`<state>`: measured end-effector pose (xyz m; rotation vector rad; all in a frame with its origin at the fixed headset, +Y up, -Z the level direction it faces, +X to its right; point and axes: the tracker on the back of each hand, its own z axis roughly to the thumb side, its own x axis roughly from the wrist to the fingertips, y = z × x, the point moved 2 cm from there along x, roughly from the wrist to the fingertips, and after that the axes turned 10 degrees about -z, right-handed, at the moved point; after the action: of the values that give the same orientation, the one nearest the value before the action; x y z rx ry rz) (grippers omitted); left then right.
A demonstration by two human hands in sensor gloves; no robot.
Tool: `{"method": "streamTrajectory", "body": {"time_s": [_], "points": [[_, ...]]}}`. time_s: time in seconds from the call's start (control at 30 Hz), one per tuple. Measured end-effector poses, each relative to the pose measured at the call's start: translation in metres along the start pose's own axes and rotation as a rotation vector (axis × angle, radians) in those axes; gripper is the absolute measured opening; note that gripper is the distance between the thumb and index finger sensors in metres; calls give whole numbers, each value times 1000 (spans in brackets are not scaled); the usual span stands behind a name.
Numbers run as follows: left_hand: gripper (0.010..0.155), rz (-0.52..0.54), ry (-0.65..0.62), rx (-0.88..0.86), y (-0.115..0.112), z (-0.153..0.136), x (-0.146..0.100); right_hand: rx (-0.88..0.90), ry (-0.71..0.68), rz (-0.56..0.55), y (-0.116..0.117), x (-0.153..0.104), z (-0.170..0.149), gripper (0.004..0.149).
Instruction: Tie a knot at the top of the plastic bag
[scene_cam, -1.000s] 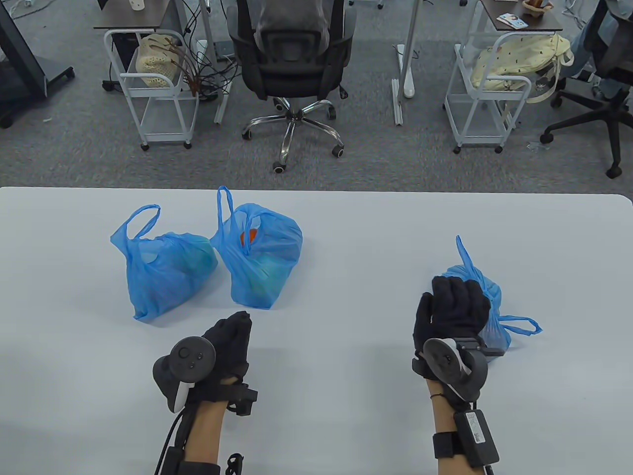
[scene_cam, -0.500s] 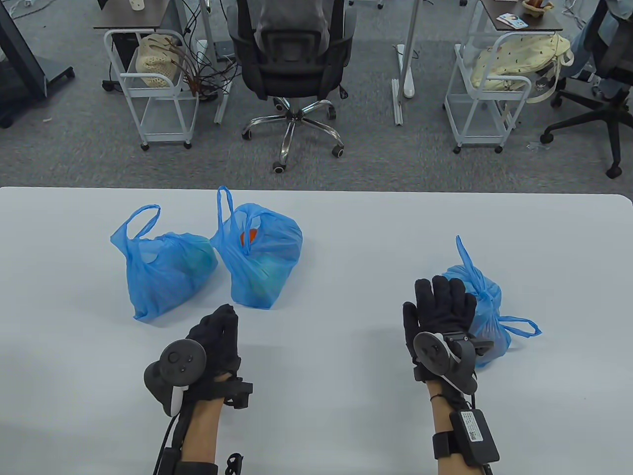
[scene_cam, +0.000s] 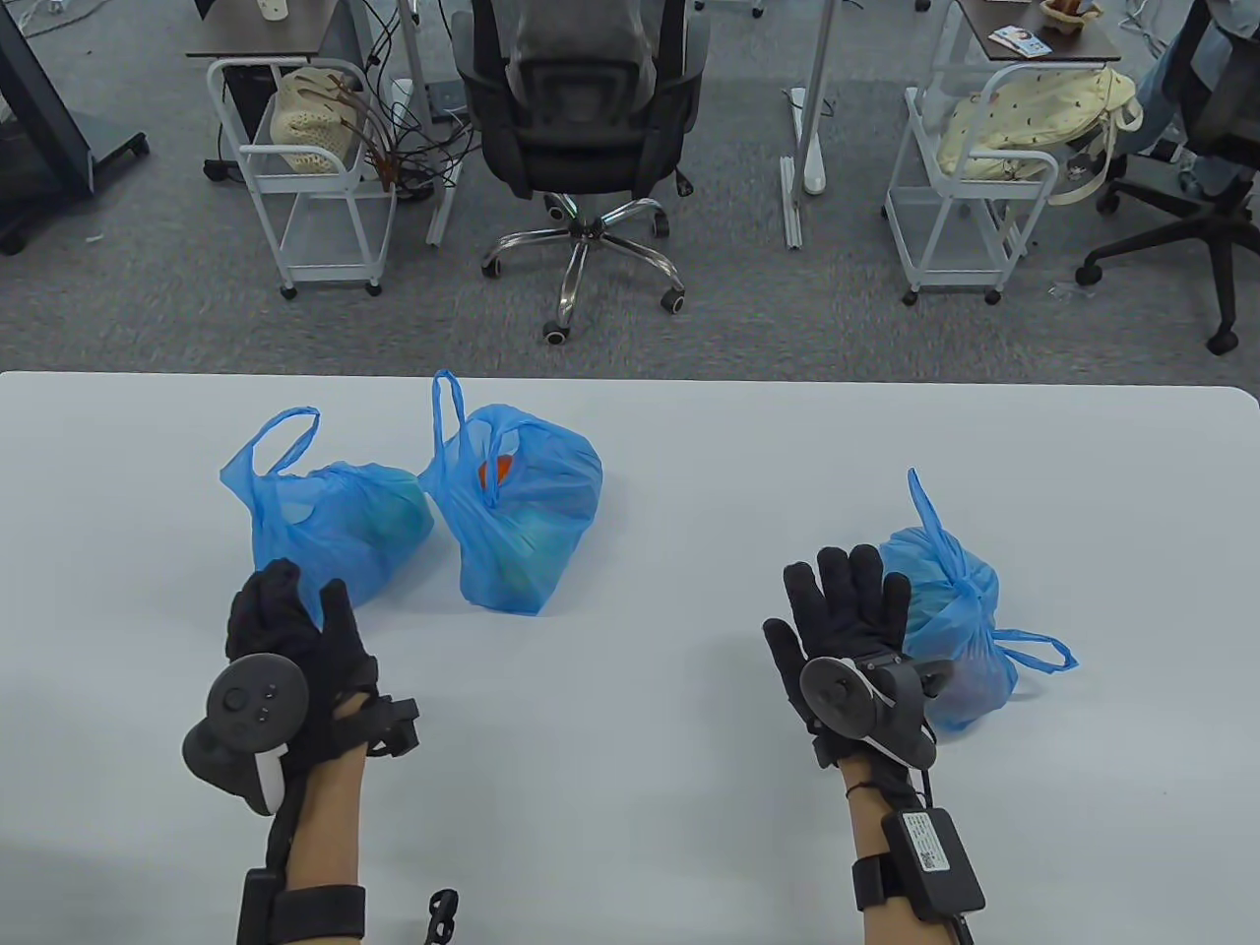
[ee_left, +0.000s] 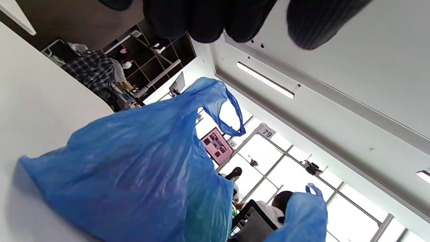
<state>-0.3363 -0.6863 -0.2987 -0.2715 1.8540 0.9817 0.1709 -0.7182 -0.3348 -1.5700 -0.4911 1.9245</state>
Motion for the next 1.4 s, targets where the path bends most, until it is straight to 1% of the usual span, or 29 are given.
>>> {"method": "streamTrajectory", "body": {"time_s": [0.03,0.13,0.2,0.27,0.43,0.5,0.57,0.63,0.7,0.77,0.8,0.83,0.87,0.9,0.97,1.0,1.03,1.23,1.33,1.4], "points": [[59,-4,33,-17,5,-4,5,-5,-5,-9,-1,0,1,63],[61,-9,64,-73,16,-12,23,-23,-23,-43,-4,1,4,62],[64,-16,76,-63,20,-15,33,-9,-24,-44,-4,0,7,61],[69,-56,102,-71,20,-19,43,-13,-32,-39,-3,0,10,61],[84,-186,145,-148,11,-25,68,-42,-92,-92,-4,-1,17,55],[89,-226,155,-121,9,-27,78,-42,-105,-89,-2,-1,19,54],[95,-220,133,-102,5,-28,87,-51,-124,-87,0,-1,21,53],[99,-252,147,-99,1,-29,96,-52,-138,-86,2,-2,23,51],[104,-282,168,-57,-3,-30,104,-55,-149,-95,4,-2,24,50],[105,-304,205,-3,-7,-33,111,-54,-153,-97,6,-1,24,48],[104,-302,202,-5,-9,-35,114,-51,-154,-95,7,-1,24,48],[101,-273,227,0,-10,-36,116,-52,-156,-91,8,-1,24,47],[93,-242,237,7,-9,-38,118,-56,-159,-89,9,-2,24,47],[79,-203,238,25,-9,-39,120,-62,-165,-83,10,-3,24,47],[49,-178,235,41,-9,-41,121,-69,-169,-75,11,-3,23,46],[40,-157,226,23,-10,-41,121,-77,-169,-74,11,-4,22,46],[37,-150,221,9,-11,-42,120,-80,-168,-74,10,-4,22,45],[36,-186,171,-207,-13,-49,112,-80,-138,-89,2,-6,17,45],[36,-221,120,-327,-9,-47,109,-81,-134,-85,1,-6,16,45],[35,-206,93,-354,-3,-42,107,-81,-136,-81,2,-6,16,44]]}}
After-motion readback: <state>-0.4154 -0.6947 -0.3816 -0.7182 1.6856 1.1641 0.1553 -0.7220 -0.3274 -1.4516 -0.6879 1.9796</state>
